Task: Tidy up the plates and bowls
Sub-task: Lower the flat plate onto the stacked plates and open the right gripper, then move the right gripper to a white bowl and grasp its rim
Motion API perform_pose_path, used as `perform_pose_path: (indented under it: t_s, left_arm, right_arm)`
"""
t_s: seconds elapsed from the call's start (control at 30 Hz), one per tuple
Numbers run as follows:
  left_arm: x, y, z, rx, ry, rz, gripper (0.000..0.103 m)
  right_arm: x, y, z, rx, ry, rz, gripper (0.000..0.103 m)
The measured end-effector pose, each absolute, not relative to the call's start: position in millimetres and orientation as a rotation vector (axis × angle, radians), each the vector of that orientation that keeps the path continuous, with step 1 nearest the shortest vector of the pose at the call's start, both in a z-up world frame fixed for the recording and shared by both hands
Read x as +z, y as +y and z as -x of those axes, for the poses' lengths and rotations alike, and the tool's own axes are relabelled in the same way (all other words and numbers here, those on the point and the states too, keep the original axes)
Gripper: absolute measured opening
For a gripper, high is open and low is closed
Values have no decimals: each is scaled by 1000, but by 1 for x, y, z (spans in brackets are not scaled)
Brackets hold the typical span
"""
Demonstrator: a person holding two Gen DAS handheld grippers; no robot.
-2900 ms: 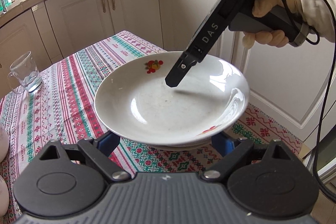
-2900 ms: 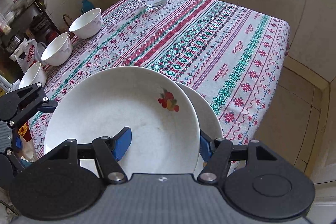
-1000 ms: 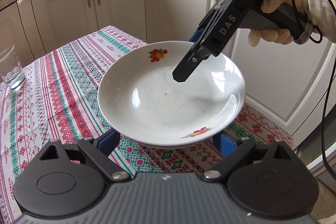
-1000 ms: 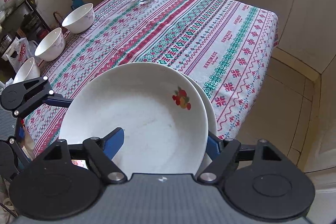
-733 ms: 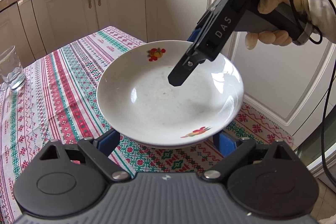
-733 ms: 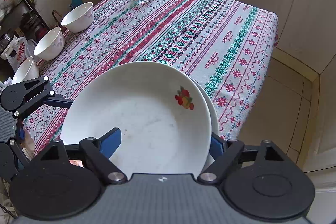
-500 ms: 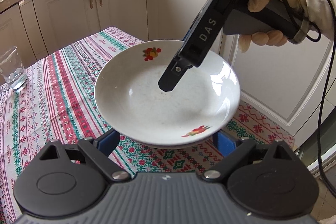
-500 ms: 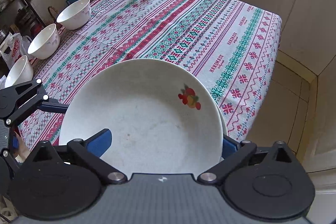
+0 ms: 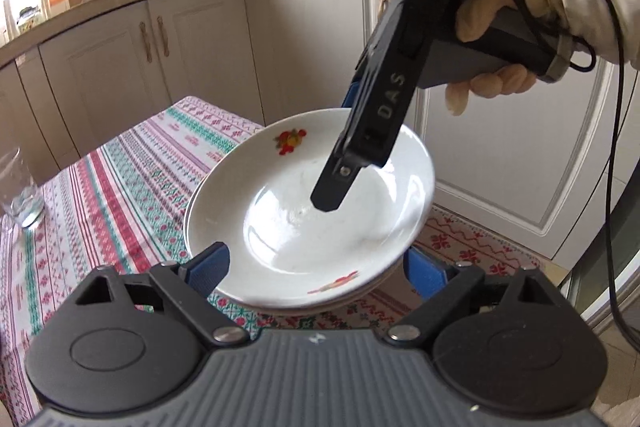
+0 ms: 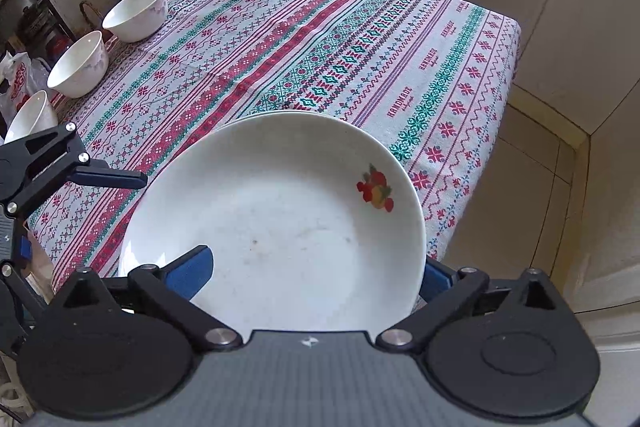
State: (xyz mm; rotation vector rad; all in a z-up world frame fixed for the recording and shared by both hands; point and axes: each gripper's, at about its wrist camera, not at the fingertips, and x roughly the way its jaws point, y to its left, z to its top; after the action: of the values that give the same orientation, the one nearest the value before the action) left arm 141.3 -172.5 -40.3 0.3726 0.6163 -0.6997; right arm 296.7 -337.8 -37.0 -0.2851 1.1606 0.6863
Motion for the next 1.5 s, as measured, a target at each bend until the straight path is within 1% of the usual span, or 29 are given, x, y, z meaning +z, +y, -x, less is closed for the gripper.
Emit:
perform_pose_path:
  t_s: [0.3,0.53,0.67,0.8,0.97,1.17,1.5]
  left_arm:
    - [-49,-171,-142,-698,635,-364,94]
    - [-34,-157,-139,-666,582,-331,94]
    - [-23,-142,-138,-626,578,-330,96]
    - [-13,-123,-134,-600,591,-310,97]
    - [-5,-88,-114,-524,593,-314,97]
    - [-8,-28,-81,-415,626,-276,97]
    - [-22,82,-33,-219,678,-258,97]
  right_arm:
    - [-37,-340,-293,644,1181,326,103]
    - [-27,-340,-284,635,1140,323,103]
    - [-16,-328,-267,595,1055,395,103]
    - [-8,-313,-238,549,924,410,103]
    - [-1,-285,-195,538,758,377,103]
    - [4,-237,-148,598,624,354,103]
    - [-5,-150,-110,765,551,354,103]
